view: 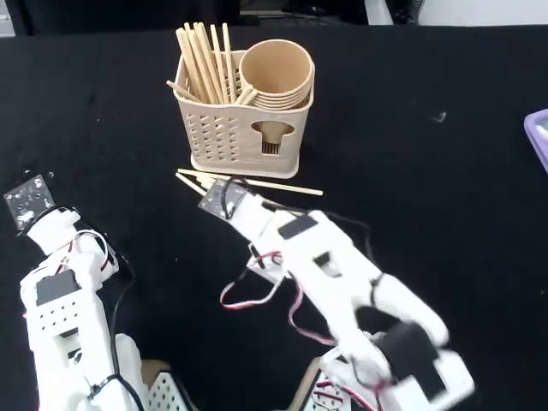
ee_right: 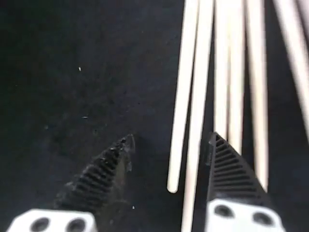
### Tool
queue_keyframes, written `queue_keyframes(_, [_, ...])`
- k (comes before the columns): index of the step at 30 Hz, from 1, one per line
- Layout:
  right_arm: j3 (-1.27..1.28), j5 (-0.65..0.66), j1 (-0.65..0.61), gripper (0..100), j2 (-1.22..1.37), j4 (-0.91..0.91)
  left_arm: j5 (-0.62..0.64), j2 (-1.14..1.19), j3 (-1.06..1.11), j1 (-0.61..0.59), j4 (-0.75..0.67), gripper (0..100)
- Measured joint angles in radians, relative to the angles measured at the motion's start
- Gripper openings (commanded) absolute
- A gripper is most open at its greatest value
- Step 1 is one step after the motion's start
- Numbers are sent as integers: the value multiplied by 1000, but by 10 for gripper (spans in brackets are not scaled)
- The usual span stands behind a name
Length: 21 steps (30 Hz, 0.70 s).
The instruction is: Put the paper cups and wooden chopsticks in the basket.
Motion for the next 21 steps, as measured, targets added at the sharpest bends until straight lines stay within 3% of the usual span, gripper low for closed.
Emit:
queue_keyframes(2, [-41, 0, 0, 194, 77, 8, 0, 0, 0, 0, 0, 134])
queue_keyframes(6, [-110, 5, 6, 5, 120, 72, 0, 0, 0, 0, 0, 134])
queue_keyframes(12, [-64, 6, 0, 11, 41, 103, 0, 0, 0, 0, 0, 134])
queue_keyframes(21, [132, 5, 3, 11, -342, 186, 0, 0, 0, 0, 0, 134])
